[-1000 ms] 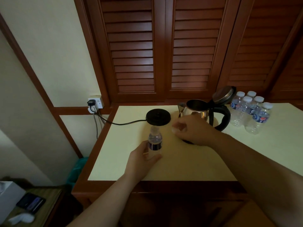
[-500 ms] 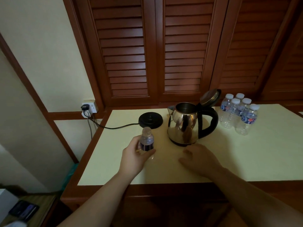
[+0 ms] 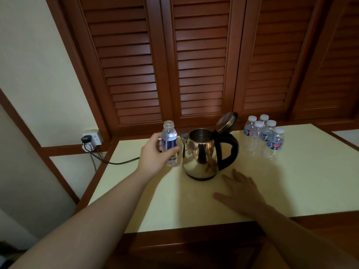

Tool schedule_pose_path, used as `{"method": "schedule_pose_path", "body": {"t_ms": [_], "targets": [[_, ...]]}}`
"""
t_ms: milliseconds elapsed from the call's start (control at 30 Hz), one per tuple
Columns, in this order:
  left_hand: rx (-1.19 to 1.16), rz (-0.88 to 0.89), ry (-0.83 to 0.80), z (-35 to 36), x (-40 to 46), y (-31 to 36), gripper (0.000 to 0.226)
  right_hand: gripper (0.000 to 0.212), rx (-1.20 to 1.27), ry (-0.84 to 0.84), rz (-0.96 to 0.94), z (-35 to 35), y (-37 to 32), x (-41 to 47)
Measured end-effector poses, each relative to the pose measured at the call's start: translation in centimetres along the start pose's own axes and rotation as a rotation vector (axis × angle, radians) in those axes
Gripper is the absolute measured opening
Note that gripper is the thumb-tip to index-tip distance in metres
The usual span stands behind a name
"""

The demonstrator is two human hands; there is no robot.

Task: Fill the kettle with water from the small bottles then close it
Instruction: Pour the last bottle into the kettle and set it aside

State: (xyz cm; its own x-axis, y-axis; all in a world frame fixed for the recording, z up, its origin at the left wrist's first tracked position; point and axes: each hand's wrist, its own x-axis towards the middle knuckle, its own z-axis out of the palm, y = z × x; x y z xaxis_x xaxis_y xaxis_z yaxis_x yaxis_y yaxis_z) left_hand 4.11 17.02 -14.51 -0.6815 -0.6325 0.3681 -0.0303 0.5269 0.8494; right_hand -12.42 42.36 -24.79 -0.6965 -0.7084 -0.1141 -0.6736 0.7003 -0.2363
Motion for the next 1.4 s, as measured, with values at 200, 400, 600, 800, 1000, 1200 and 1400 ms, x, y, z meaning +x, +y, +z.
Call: {"method": "schedule_pose_path", "body": {"t_ms": [200,400,600,800,1000,1200,1400], "targets": [[0.2,0.077,-0.096,0.4,3.4,1.3,0.049,0.101,-0.002,0.025,-0.025,0.6,0.5,0.1],[0.594,0.172,-0.286,-0.8,6.1,1.9,0.06,0.101,0.004,0.045,-0.041,1.1,0.9,0.5],[0.822,0.248,-0.379,-2.4,8.3,2.7,0.066,0.098,0.012,0.053,-0.043,1.1,0.9,0.5],[0.936,0.296,-0.438,-3.8,9.6,3.9,0.067,0.097,0.025,0.067,-0.049,1.1,1.0,0.5],[1.0,0.331,-0.459,-4.3,10.3,5.1,0.063,0.096,0.033,0.062,-0.051,1.1,1.0,0.4],[1.039,0.334,-0.444,-4.7,10.6,5.9,0.06,0.096,0.027,0.066,-0.052,1.0,1.0,0.4],[1.067,0.331,-0.448,-4.8,10.6,6.7,0.058,0.095,0.03,0.065,-0.053,1.0,1.0,0.4]]}}
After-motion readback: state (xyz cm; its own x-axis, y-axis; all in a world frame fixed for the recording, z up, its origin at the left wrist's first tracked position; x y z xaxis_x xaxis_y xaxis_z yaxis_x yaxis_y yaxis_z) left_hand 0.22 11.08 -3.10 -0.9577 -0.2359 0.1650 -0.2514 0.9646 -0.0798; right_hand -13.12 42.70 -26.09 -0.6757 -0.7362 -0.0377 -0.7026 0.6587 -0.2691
